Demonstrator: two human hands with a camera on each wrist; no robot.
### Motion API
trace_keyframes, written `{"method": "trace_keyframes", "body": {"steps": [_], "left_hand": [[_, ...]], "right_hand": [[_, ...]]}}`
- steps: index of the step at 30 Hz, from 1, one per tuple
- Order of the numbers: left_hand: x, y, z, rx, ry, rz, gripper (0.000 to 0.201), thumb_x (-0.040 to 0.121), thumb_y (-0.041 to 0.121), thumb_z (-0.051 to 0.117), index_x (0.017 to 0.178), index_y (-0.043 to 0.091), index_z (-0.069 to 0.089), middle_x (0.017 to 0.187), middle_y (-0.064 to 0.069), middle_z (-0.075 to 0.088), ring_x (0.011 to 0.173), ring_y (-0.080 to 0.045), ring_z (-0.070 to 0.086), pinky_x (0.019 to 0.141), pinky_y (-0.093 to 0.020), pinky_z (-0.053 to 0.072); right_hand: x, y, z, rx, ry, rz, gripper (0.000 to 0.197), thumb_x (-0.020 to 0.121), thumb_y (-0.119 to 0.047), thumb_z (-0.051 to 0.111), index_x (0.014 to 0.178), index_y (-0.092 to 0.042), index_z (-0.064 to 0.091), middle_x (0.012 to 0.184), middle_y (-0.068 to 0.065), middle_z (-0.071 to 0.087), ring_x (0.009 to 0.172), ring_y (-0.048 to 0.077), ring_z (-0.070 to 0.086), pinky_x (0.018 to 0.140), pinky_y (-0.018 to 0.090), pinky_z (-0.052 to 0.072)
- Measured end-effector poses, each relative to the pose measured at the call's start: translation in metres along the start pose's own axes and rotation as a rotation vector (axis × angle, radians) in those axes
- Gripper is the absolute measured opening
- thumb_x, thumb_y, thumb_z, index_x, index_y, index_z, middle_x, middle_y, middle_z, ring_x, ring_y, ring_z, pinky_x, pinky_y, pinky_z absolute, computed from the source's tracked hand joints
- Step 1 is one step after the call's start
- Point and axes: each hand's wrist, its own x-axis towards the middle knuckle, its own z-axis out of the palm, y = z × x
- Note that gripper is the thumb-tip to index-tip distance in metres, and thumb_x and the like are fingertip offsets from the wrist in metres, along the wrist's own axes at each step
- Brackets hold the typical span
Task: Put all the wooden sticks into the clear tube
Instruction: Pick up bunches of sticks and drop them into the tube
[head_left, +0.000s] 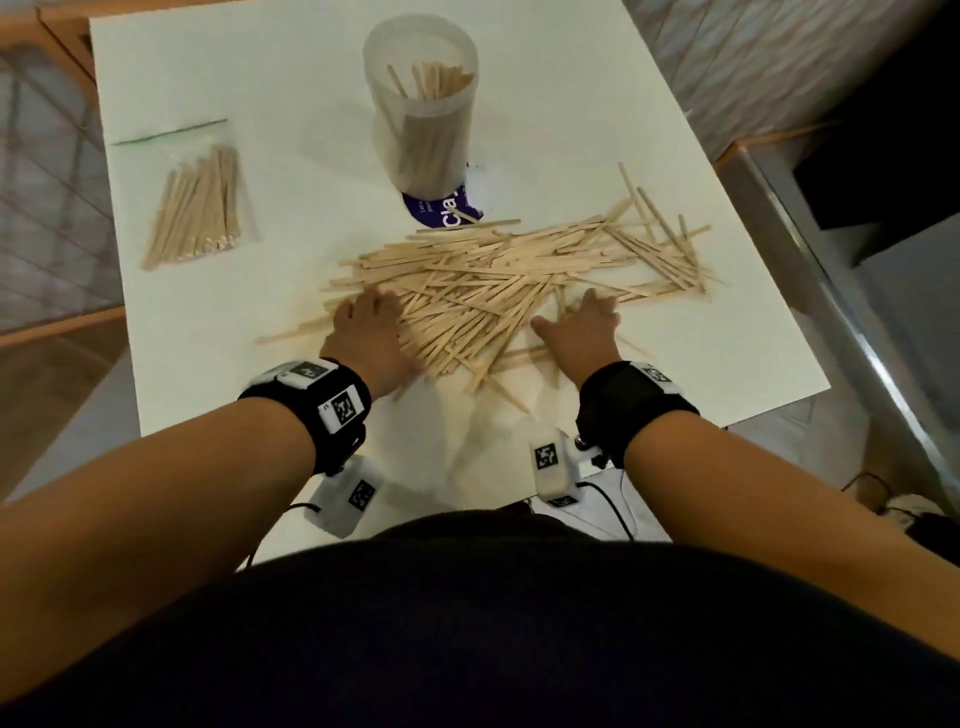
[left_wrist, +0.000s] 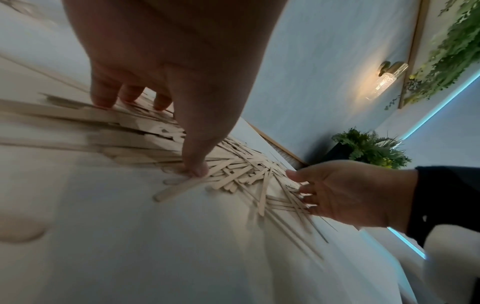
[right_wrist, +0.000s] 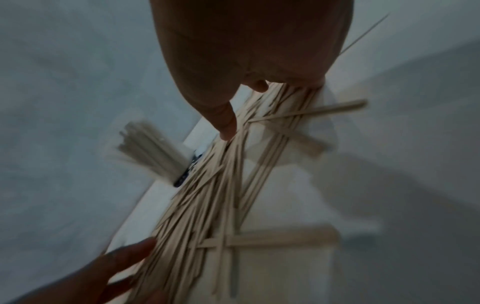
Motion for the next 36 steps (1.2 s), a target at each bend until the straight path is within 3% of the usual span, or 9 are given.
{"method": "trace_keyframes", "body": {"steps": [4, 9, 14, 20, 24, 27, 30, 33, 36], "left_hand": [[-0.001, 0.003, -0.007, -0.038, 0.096, 0.010, 0.050, 0.085, 0.031, 0.064, 0.129, 0.015, 0.048, 0.138, -0.014, 0.040, 0.120, -0.040, 0.041, 0.093, -0.047, 0.042], [-0.001, 0.004, -0.015, -0.022, 0.107, -0.043, 0.044, 0.088, 0.021, 0.060, 0.131, 0.018, 0.051, 0.126, -0.012, 0.049, 0.116, -0.035, 0.047, 0.090, -0.046, 0.045], [-0.005, 0.009, -0.018, -0.025, 0.179, -0.110, 0.034, 0.094, 0.022, 0.049, 0.127, 0.021, 0.056, 0.119, -0.008, 0.057, 0.110, -0.032, 0.054, 0.089, -0.043, 0.047], [-0.009, 0.017, -0.025, 0.115, 0.161, -0.135, 0.031, 0.094, 0.015, 0.046, 0.120, 0.018, 0.064, 0.111, -0.010, 0.059, 0.102, -0.033, 0.058, 0.083, -0.041, 0.050], [-0.016, 0.019, -0.028, 0.051, 0.176, -0.178, 0.031, 0.092, 0.010, 0.051, 0.118, 0.020, 0.066, 0.111, -0.008, 0.056, 0.097, -0.032, 0.059, 0.082, -0.039, 0.051], [-0.024, 0.025, -0.037, -0.068, 0.182, -0.279, 0.025, 0.096, 0.011, 0.046, 0.115, 0.012, 0.061, 0.118, -0.011, 0.055, 0.103, -0.034, 0.058, 0.086, -0.040, 0.049], [-0.029, 0.029, -0.044, 0.005, 0.178, -0.244, 0.030, 0.094, 0.006, 0.043, 0.120, 0.010, 0.058, 0.120, -0.014, 0.048, 0.102, -0.037, 0.054, 0.082, -0.038, 0.046], [-0.033, 0.033, -0.048, 0.096, 0.149, -0.222, 0.036, 0.092, 0.002, 0.039, 0.123, 0.009, 0.055, 0.115, -0.015, 0.050, 0.102, -0.036, 0.052, 0.079, -0.039, 0.044], [-0.037, 0.041, -0.054, 0.086, 0.124, -0.269, 0.030, 0.092, 0.005, 0.038, 0.117, 0.007, 0.055, 0.112, -0.015, 0.054, 0.101, -0.035, 0.053, 0.081, -0.040, 0.044]], "right_hand": [[0.003, -0.015, 0.004, -0.047, -0.082, -0.174, 0.089, 0.086, -0.037, 0.067, 0.152, -0.012, 0.013, 0.159, 0.019, -0.005, 0.146, 0.036, 0.007, 0.119, 0.040, 0.016], [0.024, -0.022, -0.012, -0.299, 0.085, -0.396, 0.066, 0.085, -0.016, 0.055, 0.146, -0.020, 0.032, 0.156, 0.012, 0.018, 0.139, 0.037, 0.023, 0.111, 0.047, 0.026], [0.059, -0.030, -0.027, -0.569, 0.012, -0.665, 0.069, 0.081, -0.022, 0.064, 0.145, -0.020, 0.036, 0.146, 0.009, 0.038, 0.130, 0.035, 0.035, 0.104, 0.045, 0.034], [0.082, -0.036, -0.031, -0.795, 0.024, -0.876, 0.032, 0.091, -0.016, 0.051, 0.122, -0.016, 0.057, 0.120, 0.011, 0.052, 0.109, 0.033, 0.047, 0.085, 0.040, 0.041], [0.087, -0.039, -0.038, -0.732, -0.074, -0.928, 0.030, 0.090, -0.010, 0.050, 0.118, -0.011, 0.061, 0.117, 0.014, 0.051, 0.107, 0.035, 0.050, 0.086, 0.038, 0.042], [0.088, -0.041, -0.046, -0.691, -0.142, -0.957, 0.031, 0.085, -0.003, 0.052, 0.115, -0.007, 0.060, 0.114, 0.017, 0.048, 0.099, 0.038, 0.055, 0.082, 0.039, 0.047], [0.086, -0.043, -0.055, -0.704, -0.188, -0.954, 0.030, 0.088, -0.006, 0.053, 0.118, -0.007, 0.055, 0.118, 0.018, 0.046, 0.098, 0.038, 0.056, 0.079, 0.037, 0.043], [0.084, -0.047, -0.064, -0.713, -0.200, -0.898, 0.038, 0.089, -0.004, 0.046, 0.126, -0.009, 0.049, 0.124, 0.018, 0.051, 0.108, 0.037, 0.053, 0.086, 0.039, 0.043], [0.082, -0.054, -0.073, -0.616, -0.216, -0.817, 0.033, 0.091, -0.001, 0.041, 0.123, -0.004, 0.048, 0.120, 0.021, 0.055, 0.103, 0.038, 0.055, 0.077, 0.035, 0.041]]}}
